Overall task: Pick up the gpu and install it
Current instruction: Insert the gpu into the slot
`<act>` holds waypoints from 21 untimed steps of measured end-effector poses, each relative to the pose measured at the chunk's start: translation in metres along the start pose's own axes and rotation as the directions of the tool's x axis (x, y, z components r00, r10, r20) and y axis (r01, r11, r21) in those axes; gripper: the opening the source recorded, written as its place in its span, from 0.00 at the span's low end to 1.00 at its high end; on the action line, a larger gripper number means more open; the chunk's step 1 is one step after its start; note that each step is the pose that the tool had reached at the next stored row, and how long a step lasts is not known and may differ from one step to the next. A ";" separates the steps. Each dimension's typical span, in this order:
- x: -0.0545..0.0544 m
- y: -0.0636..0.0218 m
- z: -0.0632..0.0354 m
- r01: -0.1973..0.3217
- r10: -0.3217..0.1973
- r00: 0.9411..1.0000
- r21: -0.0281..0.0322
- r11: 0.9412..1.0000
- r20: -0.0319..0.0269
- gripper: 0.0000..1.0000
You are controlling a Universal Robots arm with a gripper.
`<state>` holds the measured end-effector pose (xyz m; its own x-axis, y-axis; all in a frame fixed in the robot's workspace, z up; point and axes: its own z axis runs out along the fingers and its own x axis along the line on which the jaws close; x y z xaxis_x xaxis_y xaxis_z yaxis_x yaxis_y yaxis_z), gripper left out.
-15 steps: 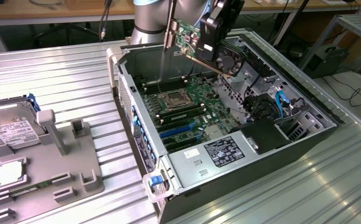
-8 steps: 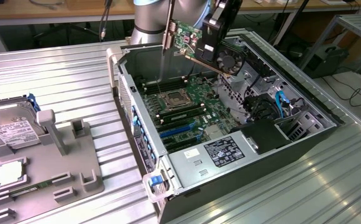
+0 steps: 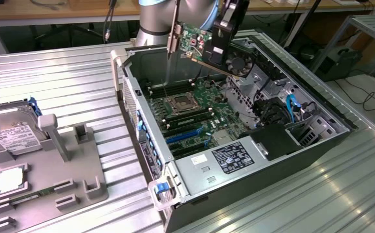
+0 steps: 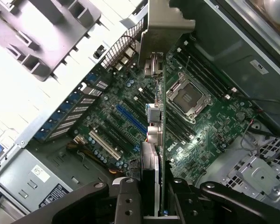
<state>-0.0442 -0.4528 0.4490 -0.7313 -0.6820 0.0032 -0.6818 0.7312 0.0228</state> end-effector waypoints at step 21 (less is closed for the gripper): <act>0.000 0.0000 0.0000 0.168 -0.168 0.986 0.000 0.986 -0.004 0.28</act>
<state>-0.0441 -0.4529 0.4491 -0.6064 -0.7951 0.0032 -0.7949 0.6063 0.0228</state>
